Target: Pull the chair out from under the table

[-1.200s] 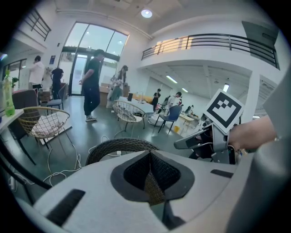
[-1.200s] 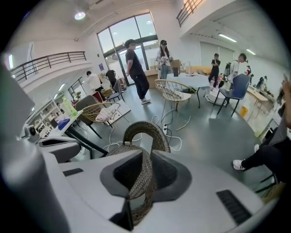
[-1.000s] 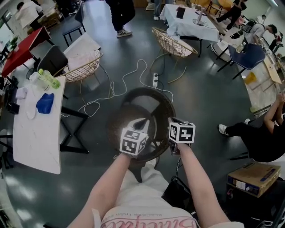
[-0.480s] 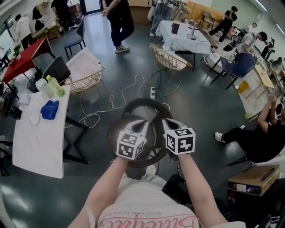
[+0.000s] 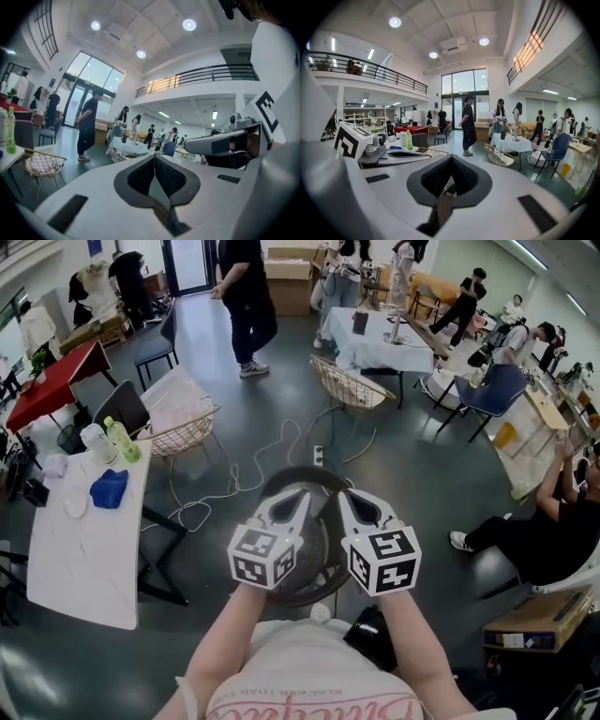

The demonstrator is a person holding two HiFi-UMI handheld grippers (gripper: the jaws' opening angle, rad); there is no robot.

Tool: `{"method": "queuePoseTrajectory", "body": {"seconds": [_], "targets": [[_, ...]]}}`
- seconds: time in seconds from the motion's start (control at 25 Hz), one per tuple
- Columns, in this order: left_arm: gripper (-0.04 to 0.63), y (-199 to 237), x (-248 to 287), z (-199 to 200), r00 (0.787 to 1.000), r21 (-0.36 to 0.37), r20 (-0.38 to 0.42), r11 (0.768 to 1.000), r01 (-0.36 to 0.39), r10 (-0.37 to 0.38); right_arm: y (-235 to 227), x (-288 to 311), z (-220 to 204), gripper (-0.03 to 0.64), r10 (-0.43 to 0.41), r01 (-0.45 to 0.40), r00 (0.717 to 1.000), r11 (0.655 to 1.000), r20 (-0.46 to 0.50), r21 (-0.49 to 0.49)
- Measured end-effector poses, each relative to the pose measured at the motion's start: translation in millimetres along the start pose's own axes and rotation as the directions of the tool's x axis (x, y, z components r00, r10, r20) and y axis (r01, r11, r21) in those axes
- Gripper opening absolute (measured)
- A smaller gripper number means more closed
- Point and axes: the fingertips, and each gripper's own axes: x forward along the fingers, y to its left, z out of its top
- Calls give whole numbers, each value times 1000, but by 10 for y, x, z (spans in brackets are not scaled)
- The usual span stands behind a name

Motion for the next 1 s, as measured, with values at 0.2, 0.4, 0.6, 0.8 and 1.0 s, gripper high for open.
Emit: {"method": "queuePoseTrajectory", "body": {"seconds": [0.2,0.4,0.6,0.8,1.0], "targets": [[5,-159,-50,426,996,116,82,993,25,-34,74,-138,393,3,1,0,993,1000,116,-15],[5,-255,-150,652,989,168,133,985,48,-71,122,-191,523,3,-17,17,985,1000,174,-2],[5,-272,-172,765,985,198,151,979,55,-86,129,-207,619,3,-22,23,974,1000,227,-1],[5,-270,-206,801,984,226,153,972,57,-93,190,-237,702,3,-18,26,958,999,285,-22],[5,-227,-235,815,983,234,156,970,58,-96,260,-189,698,3,-7,15,956,1000,294,-26]]}}
